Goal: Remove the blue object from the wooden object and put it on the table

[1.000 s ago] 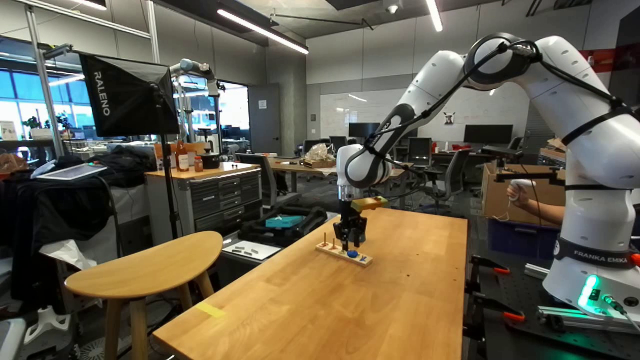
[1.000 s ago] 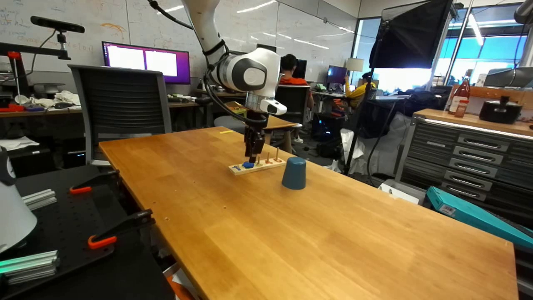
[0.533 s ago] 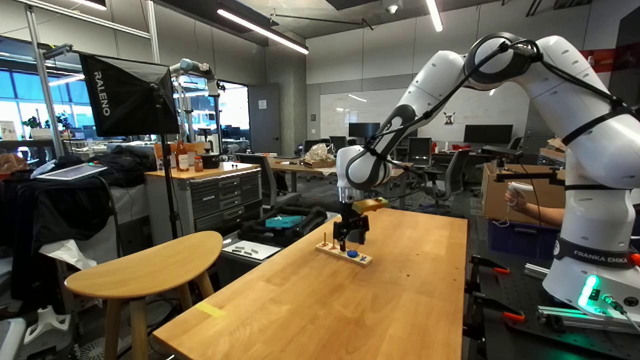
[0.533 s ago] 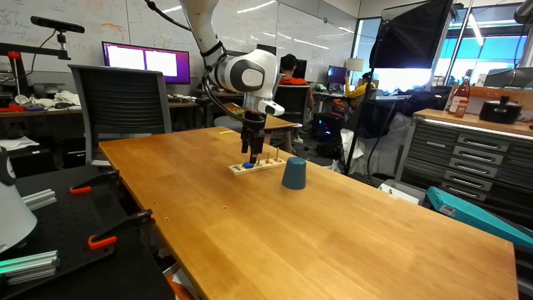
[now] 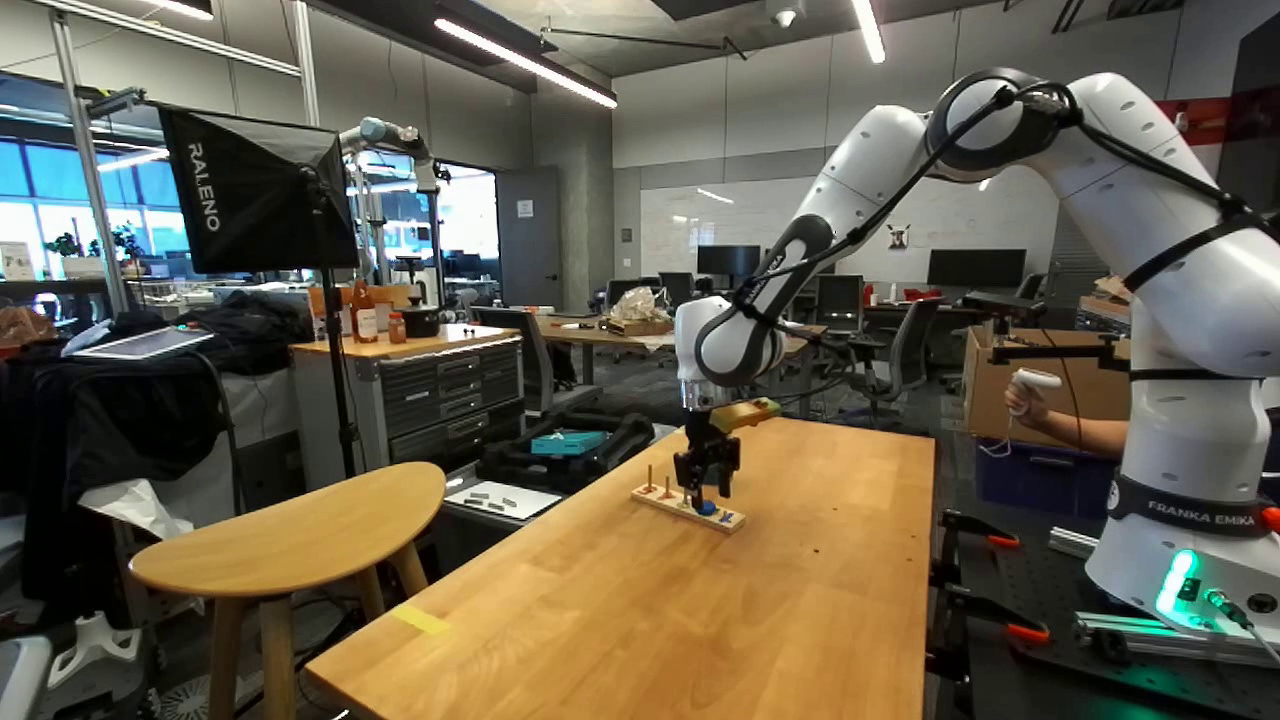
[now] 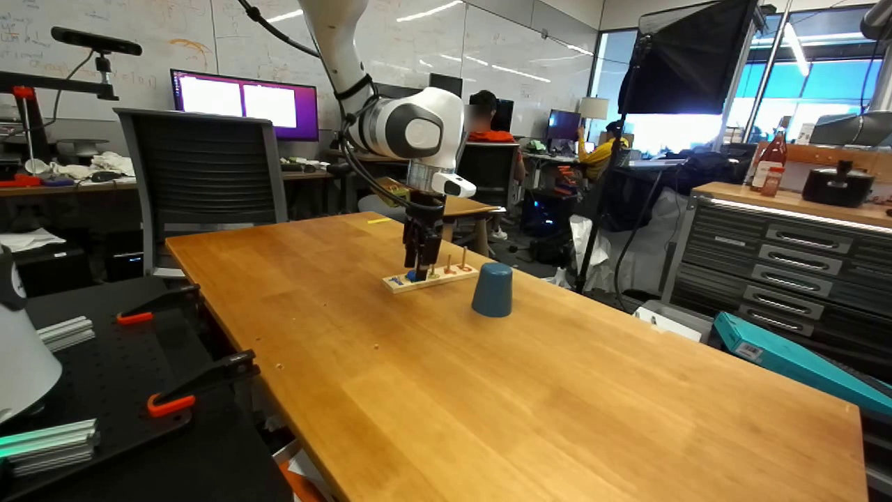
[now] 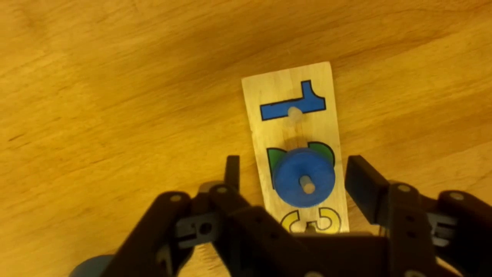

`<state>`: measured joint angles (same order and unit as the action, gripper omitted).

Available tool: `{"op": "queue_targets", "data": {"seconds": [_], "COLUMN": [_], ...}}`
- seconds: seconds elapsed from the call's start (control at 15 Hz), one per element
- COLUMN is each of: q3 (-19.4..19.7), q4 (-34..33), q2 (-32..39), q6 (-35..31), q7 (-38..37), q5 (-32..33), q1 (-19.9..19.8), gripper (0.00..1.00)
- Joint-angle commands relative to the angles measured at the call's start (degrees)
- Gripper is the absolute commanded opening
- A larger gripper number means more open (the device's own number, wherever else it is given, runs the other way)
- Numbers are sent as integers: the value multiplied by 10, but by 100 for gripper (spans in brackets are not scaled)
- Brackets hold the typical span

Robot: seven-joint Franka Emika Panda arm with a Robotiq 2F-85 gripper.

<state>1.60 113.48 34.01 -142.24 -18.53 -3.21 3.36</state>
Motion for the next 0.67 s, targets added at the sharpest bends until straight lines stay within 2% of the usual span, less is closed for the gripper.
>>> {"op": "queue_targets", "data": {"seconds": [0.0,0.2,0.6], "q3": [13,15,13], "q4": [-13,-19,-18], "q2": [15,23,13], "q6": [-7,-6,-2], "q7": [-3,-3,-3], "q5": [5,4,1], "q1": [9,7,8], "gripper": [42,19,20]}}
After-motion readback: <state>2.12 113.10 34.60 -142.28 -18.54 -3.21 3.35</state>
